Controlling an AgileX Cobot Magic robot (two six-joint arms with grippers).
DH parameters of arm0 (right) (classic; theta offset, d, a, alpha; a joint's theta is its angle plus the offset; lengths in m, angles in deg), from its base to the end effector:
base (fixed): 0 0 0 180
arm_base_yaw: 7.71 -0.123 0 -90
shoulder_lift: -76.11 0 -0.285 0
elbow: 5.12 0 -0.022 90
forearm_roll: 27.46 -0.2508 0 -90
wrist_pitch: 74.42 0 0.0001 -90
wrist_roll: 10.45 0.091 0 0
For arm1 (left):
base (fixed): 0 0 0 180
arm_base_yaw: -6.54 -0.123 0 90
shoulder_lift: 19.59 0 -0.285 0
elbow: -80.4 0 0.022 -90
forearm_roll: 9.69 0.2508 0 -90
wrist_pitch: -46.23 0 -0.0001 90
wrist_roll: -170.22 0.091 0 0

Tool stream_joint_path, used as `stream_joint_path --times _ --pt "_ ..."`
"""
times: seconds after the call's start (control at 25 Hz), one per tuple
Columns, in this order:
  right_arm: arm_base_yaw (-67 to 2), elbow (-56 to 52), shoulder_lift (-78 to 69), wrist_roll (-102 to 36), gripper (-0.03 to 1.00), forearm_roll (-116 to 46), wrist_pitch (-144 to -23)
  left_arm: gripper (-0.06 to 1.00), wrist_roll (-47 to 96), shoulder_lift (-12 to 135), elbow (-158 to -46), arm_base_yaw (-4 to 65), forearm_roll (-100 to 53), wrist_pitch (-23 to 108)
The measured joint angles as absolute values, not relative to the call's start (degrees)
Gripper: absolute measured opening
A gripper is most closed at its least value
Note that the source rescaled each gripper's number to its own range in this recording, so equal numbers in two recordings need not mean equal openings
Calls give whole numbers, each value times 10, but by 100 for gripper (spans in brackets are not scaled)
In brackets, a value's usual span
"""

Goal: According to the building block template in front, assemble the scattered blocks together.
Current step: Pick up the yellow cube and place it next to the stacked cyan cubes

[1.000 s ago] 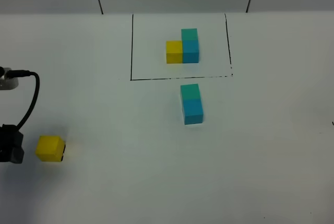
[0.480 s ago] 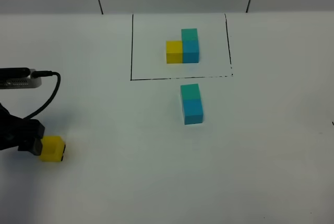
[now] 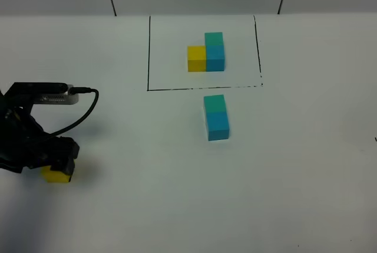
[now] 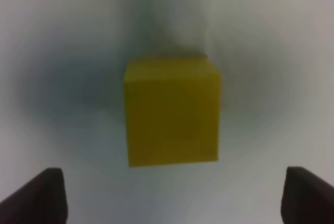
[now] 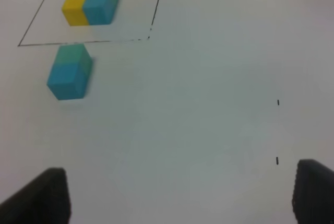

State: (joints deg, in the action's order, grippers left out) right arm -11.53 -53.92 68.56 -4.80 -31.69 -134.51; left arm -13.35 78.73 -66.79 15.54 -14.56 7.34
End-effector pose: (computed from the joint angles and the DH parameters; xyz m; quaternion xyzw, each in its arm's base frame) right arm -0.0050 0.0055 0.2773 0.0124 0.8494 0.0802 0.5215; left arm 0.2565 -0.0455 0.1671 0.0166 0.9956 -0.0388 0.0832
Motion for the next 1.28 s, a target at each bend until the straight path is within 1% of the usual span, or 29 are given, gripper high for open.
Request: stream_joint_path --times 0.56,0.92,1.16,1.28 --pt "-115 -539 686 -48 73 -317 -1345 92 -142 787 -617 156 -137 152" --pt "-115 -539 686 -48 73 -317 -1345 91 -154 826 -616 156 -119 160" --pt "-115 -539 686 -48 73 -317 -1345 88 -168 851 -616 156 -119 186" --pt "-115 -539 686 -48 73 -317 -1345 84 -174 852 -616 156 -119 195"
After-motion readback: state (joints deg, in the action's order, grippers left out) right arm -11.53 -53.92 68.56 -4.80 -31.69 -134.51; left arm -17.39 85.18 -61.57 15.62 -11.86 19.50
